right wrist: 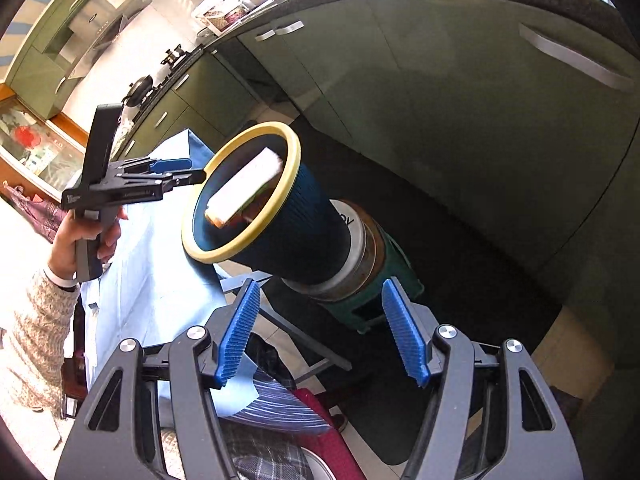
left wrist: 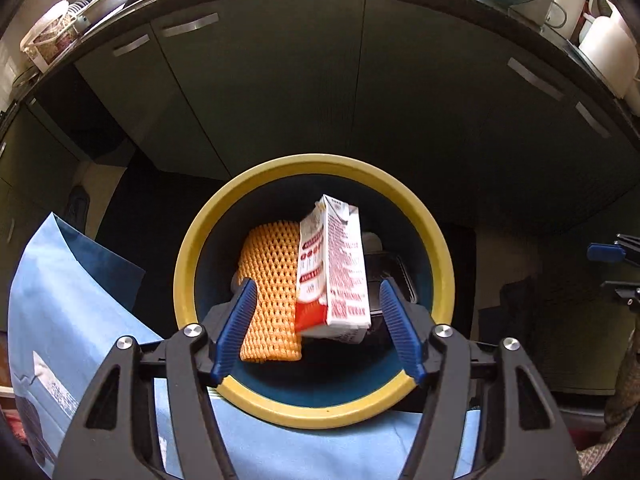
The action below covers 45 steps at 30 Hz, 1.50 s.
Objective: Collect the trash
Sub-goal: 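Carry the milk carton over the bin and open the left tool, then grasp the beige invisible-tape box with the right tool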
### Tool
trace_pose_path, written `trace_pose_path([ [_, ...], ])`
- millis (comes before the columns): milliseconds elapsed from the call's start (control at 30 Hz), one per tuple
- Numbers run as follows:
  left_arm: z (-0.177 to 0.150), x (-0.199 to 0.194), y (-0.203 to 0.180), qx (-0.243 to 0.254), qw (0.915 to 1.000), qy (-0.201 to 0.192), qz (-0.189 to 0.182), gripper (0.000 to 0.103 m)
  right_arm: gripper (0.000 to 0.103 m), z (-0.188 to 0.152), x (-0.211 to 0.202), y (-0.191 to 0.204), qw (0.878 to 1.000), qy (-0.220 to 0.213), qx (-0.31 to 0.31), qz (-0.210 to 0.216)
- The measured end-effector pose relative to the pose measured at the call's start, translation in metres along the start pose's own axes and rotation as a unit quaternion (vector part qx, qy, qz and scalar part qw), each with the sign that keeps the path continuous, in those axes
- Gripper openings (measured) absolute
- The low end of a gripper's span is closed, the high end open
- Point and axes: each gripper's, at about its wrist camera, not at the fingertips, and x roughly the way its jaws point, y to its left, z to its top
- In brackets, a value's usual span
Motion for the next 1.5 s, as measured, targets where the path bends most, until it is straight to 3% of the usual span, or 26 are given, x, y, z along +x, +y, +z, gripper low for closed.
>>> trace_pose_path([
  [133, -0.024, -0.048, -0.003, -0.002, 0.9991, -0.042, -0.006, 0.063, 0.064, 0.002, 0.002, 0.012, 1.0, 0.003, -0.017, 0.003],
  [300, -0.084, -0.125, 0.0, -0.032, 0.9936, -0.108, -0.005, 0.07, 0.064, 0.009, 0.008, 0.041, 0.999, 0.011, -0.053, 0.007],
  [433, -0.151, -0.175, 0.008, -0.067, 0.9867, -0.146, 0.024, 0.073, 0.064, 0.012, 0.018, 0.079, 0.995, 0.028, -0.099, 0.008],
  [500, -0.19, -0.192, 0.013, -0.094, 0.9828, -0.154, 0.039, 0.082, 0.064, 0.014, 0.024, 0.107, 0.99, 0.04, -0.135, 0.008],
  [667, -0.286, -0.221, 0.029, -0.172, 0.9681, -0.167, 0.072, 0.093, 0.066, 0.02, 0.047, 0.201, 0.966, 0.059, -0.248, 0.029],
  [733, -0.323, -0.23, 0.037, -0.202, 0.9589, -0.171, 0.101, 0.096, 0.073, 0.02, 0.06, 0.245, 0.948, 0.064, -0.304, 0.062],
  [833, -0.37, -0.246, 0.043, -0.241, 0.945, -0.178, 0.132, 0.096, 0.074, 0.018, 0.088, 0.311, 0.913, 0.079, -0.383, 0.113],
  [1067, -0.441, -0.266, 0.057, -0.321, 0.911, -0.196, 0.169, 0.096, 0.077, -0.014, 0.166, 0.459, 0.799, 0.106, -0.567, 0.169],
  [1100, -0.448, -0.266, 0.058, -0.328, 0.9073, -0.196, 0.176, 0.096, 0.082, -0.018, 0.18, 0.477, 0.783, 0.114, -0.586, 0.174],
  [1200, -0.461, -0.263, 0.06, -0.346, 0.9006, -0.191, 0.18, 0.096, 0.082, -0.035, 0.216, 0.52, 0.743, 0.137, -0.632, 0.173],
  [1267, -0.468, -0.26, 0.064, -0.356, 0.8978, -0.185, 0.18, 0.096, 0.082, -0.04, 0.241, 0.541, 0.724, 0.147, -0.655, 0.159],
  [1500, -0.479, -0.264, 0.071, -0.369, 0.8917, -0.186, 0.184, 0.096, 0.082, -0.043, 0.303, 0.575, 0.682, 0.174, -0.701, 0.115],
])
